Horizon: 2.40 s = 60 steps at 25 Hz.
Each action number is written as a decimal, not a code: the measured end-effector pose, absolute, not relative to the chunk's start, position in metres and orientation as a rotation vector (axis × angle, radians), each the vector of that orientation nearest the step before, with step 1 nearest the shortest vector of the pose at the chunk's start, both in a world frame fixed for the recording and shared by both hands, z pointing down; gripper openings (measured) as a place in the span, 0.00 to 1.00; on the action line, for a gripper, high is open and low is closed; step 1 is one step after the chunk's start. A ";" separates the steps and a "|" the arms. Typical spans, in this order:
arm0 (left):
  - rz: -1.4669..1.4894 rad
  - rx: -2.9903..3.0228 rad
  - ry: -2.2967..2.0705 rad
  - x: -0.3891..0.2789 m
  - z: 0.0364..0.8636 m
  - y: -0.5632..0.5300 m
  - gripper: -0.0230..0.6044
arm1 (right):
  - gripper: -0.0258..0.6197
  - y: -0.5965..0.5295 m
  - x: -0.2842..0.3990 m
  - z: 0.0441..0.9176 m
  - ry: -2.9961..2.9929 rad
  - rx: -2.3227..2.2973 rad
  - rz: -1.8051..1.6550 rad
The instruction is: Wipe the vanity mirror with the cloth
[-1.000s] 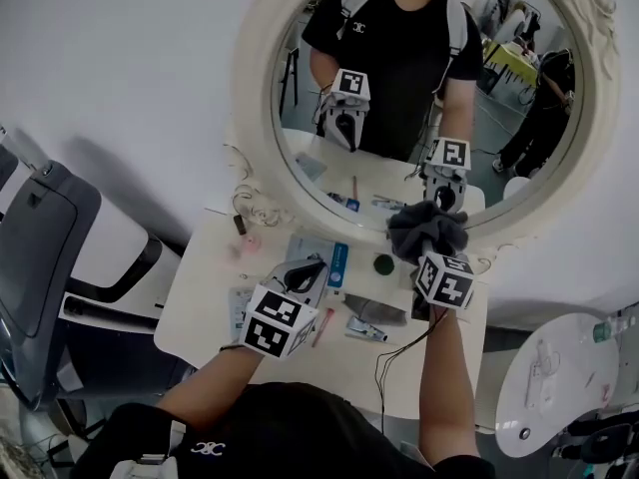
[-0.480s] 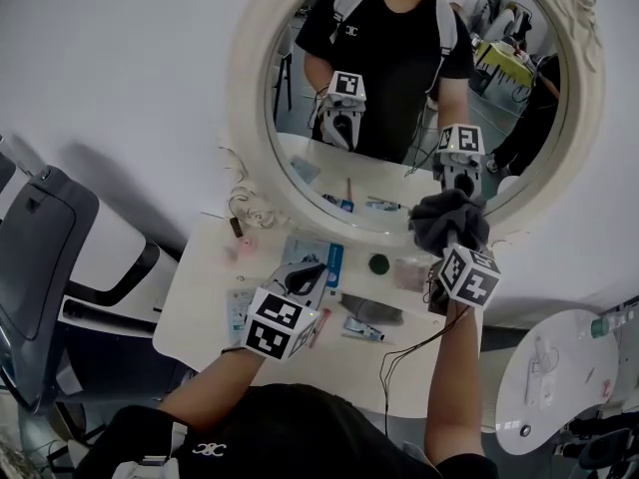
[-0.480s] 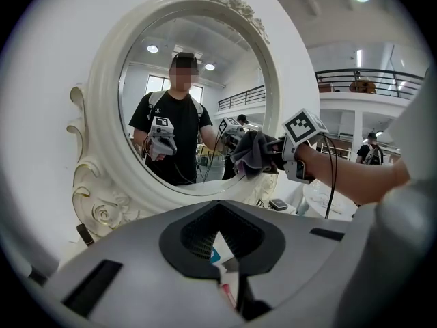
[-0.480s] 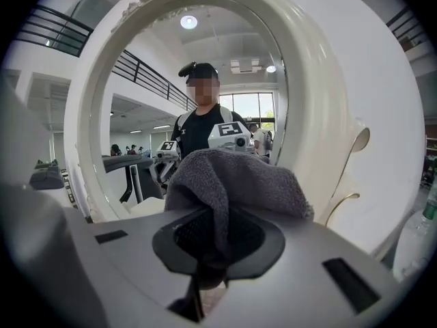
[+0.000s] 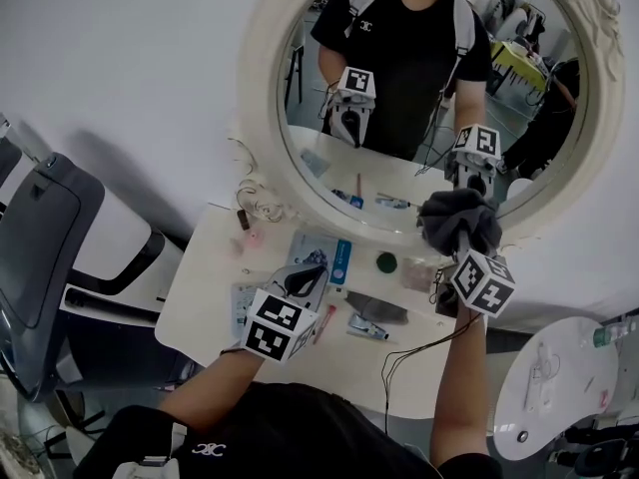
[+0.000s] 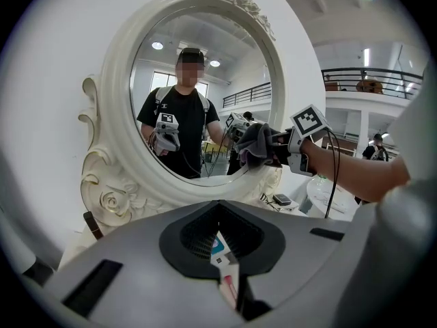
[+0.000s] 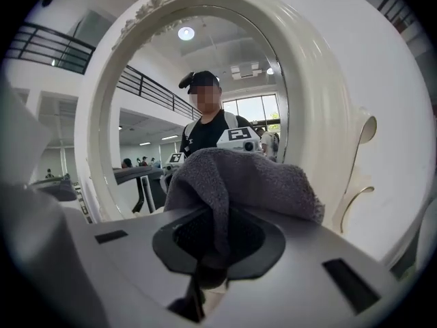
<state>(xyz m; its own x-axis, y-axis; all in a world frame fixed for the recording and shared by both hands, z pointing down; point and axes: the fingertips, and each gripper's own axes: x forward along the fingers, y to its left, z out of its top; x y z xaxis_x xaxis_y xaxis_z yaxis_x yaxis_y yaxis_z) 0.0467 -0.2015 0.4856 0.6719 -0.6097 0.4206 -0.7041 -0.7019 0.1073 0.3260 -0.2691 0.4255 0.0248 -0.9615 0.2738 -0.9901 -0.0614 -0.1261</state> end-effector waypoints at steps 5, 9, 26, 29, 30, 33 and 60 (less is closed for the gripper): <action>0.531 2.601 -1.074 0.038 0.492 -0.203 0.05 | 0.11 -0.274 0.311 0.426 -2.186 2.119 0.489; 0.528 2.600 -1.075 0.039 0.493 -0.204 0.05 | 0.11 -0.276 0.302 0.427 -2.188 2.112 0.477; 0.507 2.556 -1.182 0.006 0.486 -0.210 0.05 | 0.11 -0.309 0.195 0.428 -2.331 1.813 0.422; 0.499 2.541 -1.218 -0.007 0.483 -0.210 0.05 | 0.11 -0.318 0.169 0.427 -2.369 1.750 0.408; 0.496 2.532 -1.233 -0.012 0.483 -0.210 0.05 | 0.11 -0.320 0.160 0.427 -2.381 1.730 0.405; 0.495 2.498 -1.284 -0.029 0.485 -0.211 0.05 | 0.11 -0.328 0.134 0.427 -2.424 1.672 0.411; 0.435 2.426 -1.436 -0.090 0.473 -0.210 0.05 | 0.11 -0.369 -0.011 0.368 -2.557 1.446 0.139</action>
<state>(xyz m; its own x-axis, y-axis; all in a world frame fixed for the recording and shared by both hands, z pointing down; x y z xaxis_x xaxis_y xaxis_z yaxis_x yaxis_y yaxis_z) -0.0905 -0.2105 0.4725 0.4577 -0.7951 0.3978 -0.8822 -0.4618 0.0919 -0.0111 -0.3692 0.3684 -0.5013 -0.8370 0.2193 -0.8559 0.5169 0.0163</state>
